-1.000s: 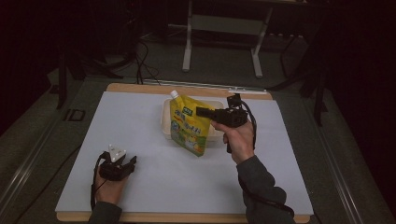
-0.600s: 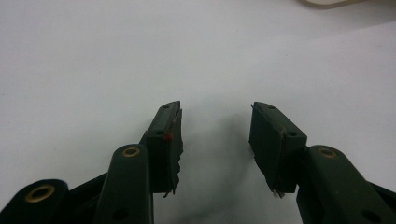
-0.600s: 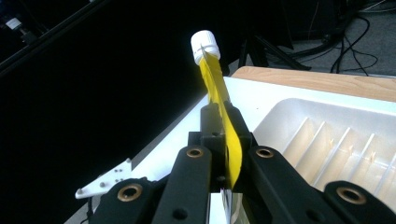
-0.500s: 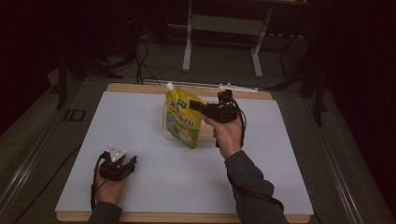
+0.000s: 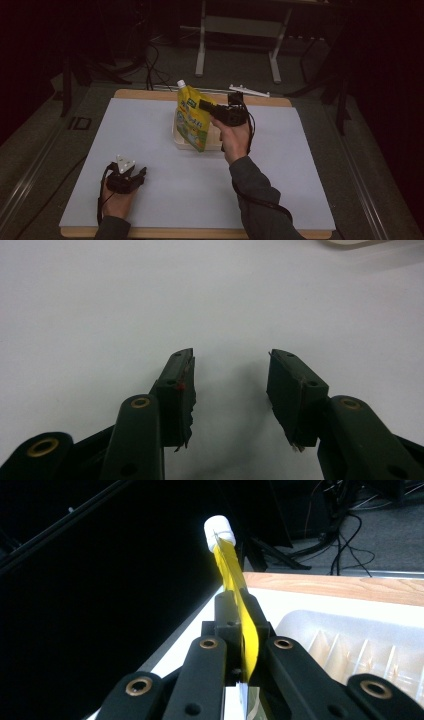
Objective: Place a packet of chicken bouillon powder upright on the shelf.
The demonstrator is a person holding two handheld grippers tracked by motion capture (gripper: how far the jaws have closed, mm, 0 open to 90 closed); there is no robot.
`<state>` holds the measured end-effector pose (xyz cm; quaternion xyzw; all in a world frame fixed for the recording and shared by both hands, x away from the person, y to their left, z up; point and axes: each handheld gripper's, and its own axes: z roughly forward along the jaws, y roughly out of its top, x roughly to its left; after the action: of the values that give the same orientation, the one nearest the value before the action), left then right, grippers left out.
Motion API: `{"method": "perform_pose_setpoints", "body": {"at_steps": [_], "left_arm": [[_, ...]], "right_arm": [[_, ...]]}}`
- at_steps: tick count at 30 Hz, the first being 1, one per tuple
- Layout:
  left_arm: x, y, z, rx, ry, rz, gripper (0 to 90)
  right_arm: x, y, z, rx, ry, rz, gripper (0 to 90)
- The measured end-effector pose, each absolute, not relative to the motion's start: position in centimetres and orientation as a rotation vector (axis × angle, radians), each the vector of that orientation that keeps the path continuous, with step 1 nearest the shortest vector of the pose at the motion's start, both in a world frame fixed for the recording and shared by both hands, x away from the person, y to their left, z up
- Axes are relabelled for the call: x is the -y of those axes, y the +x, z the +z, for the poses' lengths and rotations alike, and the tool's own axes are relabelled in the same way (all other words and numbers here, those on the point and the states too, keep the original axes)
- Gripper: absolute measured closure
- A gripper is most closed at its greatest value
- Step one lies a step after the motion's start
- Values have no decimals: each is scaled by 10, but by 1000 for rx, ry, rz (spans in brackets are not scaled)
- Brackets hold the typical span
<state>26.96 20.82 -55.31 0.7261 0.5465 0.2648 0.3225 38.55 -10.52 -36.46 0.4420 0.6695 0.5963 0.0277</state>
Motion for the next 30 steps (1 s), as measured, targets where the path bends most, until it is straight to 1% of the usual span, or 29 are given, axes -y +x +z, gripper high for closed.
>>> {"method": "perform_pose_setpoints", "body": {"at_steps": [17,30], "left_arm": [[-208,270,-553,-1437,1896,693,542],[-209,269,-553,-1435,1893,691,542]], "right_arm": [[92,393,-372,-1865,1468,1923,900],[81,396,-379,-1791,1476,1958,900]]}}
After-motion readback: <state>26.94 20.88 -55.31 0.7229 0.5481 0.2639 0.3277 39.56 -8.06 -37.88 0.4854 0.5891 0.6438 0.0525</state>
